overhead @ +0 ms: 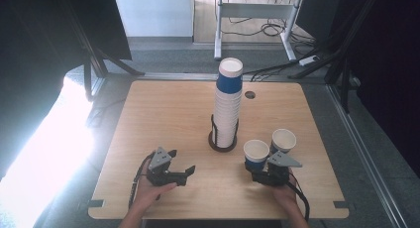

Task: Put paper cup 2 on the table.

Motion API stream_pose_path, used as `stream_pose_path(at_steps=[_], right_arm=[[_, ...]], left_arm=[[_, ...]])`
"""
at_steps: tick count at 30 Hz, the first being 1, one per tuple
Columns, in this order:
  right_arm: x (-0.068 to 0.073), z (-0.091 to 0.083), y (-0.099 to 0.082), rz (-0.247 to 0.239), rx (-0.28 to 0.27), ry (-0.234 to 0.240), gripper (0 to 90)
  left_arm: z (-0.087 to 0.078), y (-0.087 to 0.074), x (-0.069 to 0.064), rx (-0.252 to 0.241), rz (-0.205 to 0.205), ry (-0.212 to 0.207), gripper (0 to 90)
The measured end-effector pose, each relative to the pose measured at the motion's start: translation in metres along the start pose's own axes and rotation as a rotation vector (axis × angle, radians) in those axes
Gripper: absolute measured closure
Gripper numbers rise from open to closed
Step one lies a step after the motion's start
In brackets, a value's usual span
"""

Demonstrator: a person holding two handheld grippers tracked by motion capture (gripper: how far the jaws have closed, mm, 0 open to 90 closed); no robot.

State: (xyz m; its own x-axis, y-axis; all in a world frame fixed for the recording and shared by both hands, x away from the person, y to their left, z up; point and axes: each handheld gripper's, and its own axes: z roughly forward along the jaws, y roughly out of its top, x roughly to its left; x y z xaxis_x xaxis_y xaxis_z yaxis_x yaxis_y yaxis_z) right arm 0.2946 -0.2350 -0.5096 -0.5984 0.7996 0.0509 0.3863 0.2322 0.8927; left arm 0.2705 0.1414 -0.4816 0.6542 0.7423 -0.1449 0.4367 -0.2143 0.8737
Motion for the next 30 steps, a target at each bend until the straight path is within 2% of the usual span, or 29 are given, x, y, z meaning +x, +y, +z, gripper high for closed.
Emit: stream_pose_path(at_steps=[8, 9, 19, 30], right_arm=[[0.003, 0.012, 0.002, -0.01, 0.02, -0.011, 26.0], [0.003, 0.014, 0.003, 0.0, 0.021, -0.014, 26.0], [-0.001, 0.018, 0.004, 0.028, 0.089, -0.047, 25.7], [-0.001, 0.02, 0.005, 0.016, 0.133, -0.059, 25.5]], left_arm=[[0.0, 0.0, -0.001, -0.003, 0.001, 0.006, 11.9], [0.0, 0.0, -0.001, -0.005, 0.001, 0.005, 11.8], [0.0, 0.001, -0.001, -0.001, -0.009, -0.007, 11.6], [-0.001, 0.001, -0.001, 0.002, -0.011, -0.008, 11.6]])
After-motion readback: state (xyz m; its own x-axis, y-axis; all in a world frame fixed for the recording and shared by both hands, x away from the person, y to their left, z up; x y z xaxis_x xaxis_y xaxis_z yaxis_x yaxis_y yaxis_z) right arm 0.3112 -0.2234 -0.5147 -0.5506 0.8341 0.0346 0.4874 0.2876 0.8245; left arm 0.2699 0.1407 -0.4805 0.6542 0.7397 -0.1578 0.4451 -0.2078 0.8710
